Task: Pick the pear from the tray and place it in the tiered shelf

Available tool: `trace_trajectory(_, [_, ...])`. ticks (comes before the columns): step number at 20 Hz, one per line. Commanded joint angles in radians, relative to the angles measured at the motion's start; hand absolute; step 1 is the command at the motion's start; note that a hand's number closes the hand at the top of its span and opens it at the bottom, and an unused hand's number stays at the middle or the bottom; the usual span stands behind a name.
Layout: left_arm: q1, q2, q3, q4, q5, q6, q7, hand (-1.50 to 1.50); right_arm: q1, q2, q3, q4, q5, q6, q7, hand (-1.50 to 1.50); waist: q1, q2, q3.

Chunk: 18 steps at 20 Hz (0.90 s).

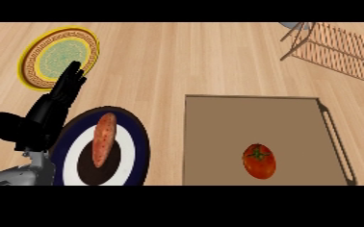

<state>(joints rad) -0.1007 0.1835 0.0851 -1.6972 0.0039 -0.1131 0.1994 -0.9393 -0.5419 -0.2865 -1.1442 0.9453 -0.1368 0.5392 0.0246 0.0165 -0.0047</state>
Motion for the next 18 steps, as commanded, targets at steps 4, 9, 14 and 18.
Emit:
trace_trajectory(4, [0.002, -0.048, -0.038, 0.041, -0.046, 0.033, -0.041, 0.0, -0.119, -0.144, 0.05, 0.31, 0.121, -0.049, -0.173, 1.5, 0.009, -0.003, 0.004])
trace_trajectory(9, [0.039, 0.011, 0.014, -0.024, 0.019, -0.03, -0.017, 0.0, -0.171, -0.169, 0.028, 0.445, 0.101, -0.162, -0.354, 1.5, 0.012, -0.007, 0.005])
trace_trajectory(14, [-0.004, 0.006, 0.014, -0.039, 0.015, -0.012, 0.025, 0.0, -0.266, -0.166, -0.044, 0.616, 0.007, -0.152, -0.479, 1.5, 0.022, -0.003, 0.006])
trace_trajectory(18, [-0.001, -0.023, -0.018, 0.036, -0.021, -0.004, -0.03, 0.0, -0.315, -0.188, 0.011, 0.699, 0.048, -0.024, -0.523, 1.5, 0.019, -0.001, 0.005])
